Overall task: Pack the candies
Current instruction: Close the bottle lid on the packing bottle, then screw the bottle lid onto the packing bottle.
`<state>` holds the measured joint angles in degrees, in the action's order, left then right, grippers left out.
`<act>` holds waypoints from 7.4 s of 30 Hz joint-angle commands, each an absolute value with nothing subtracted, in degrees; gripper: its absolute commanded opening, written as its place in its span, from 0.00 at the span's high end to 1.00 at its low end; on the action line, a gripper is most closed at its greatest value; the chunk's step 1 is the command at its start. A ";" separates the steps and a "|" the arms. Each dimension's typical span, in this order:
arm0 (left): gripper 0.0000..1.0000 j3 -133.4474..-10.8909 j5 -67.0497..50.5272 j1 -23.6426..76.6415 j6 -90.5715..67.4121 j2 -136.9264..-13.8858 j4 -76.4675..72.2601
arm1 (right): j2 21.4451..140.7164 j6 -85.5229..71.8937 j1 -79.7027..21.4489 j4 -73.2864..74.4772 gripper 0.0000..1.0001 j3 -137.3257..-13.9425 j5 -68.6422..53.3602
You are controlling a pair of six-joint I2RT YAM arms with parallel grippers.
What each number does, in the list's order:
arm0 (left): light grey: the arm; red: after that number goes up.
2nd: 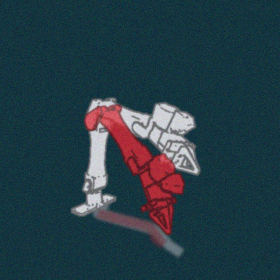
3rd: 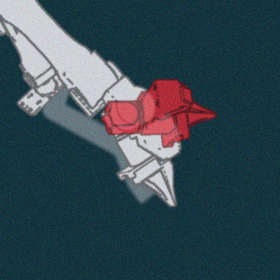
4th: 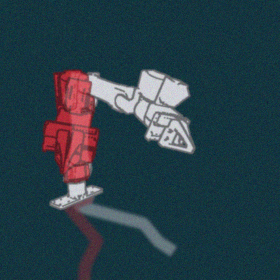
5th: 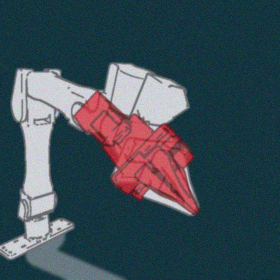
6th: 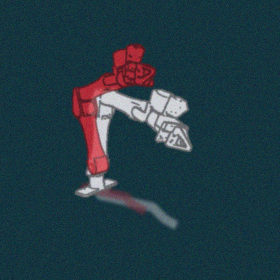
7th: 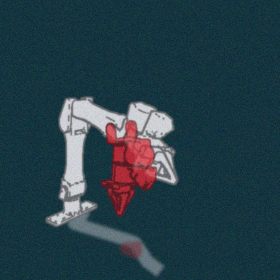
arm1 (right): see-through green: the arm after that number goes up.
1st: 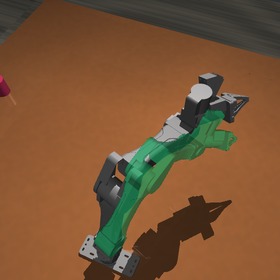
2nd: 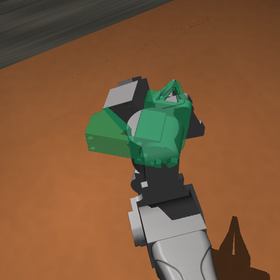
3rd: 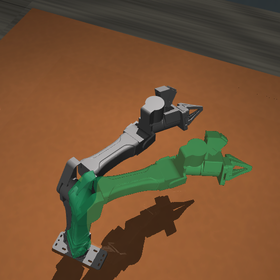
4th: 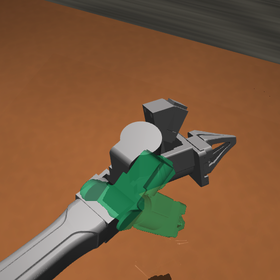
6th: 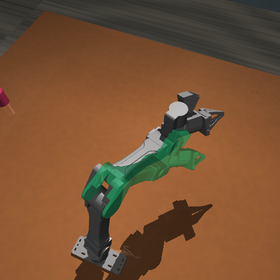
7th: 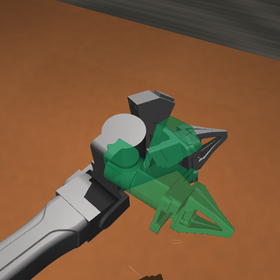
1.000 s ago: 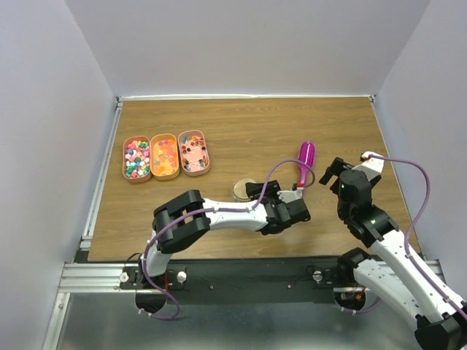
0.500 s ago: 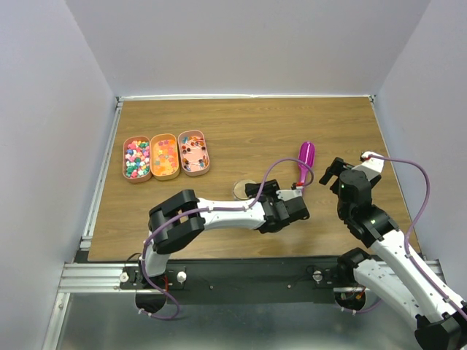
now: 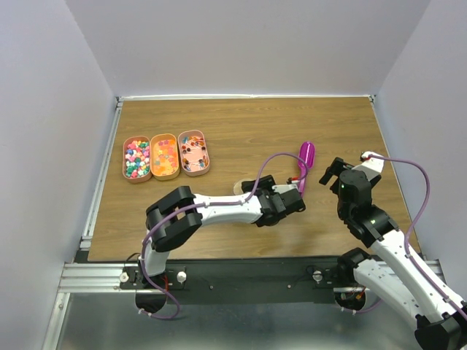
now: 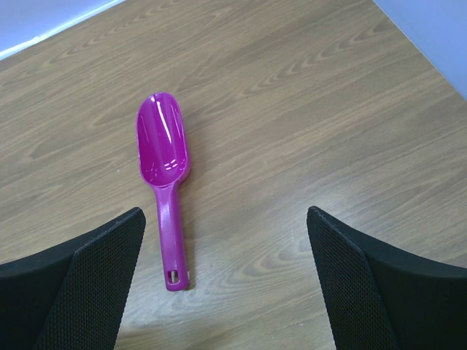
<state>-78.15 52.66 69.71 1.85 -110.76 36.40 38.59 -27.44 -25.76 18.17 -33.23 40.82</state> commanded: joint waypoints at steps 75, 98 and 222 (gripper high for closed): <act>0.25 -41.75 21.18 25.75 -13.71 -47.11 6.06 | 76.37 -40.96 -41.13 -39.36 0.13 -32.78 -24.70; 0.25 -42.36 22.24 25.05 -12.92 -50.01 7.21 | 91.85 -39.99 -44.82 -51.59 0.14 -27.52 -25.84; 0.02 -22.34 24.00 55.37 -25.59 -87.64 -60.10 | 74.62 -11.60 -29.27 4.31 0.13 -47.37 -7.82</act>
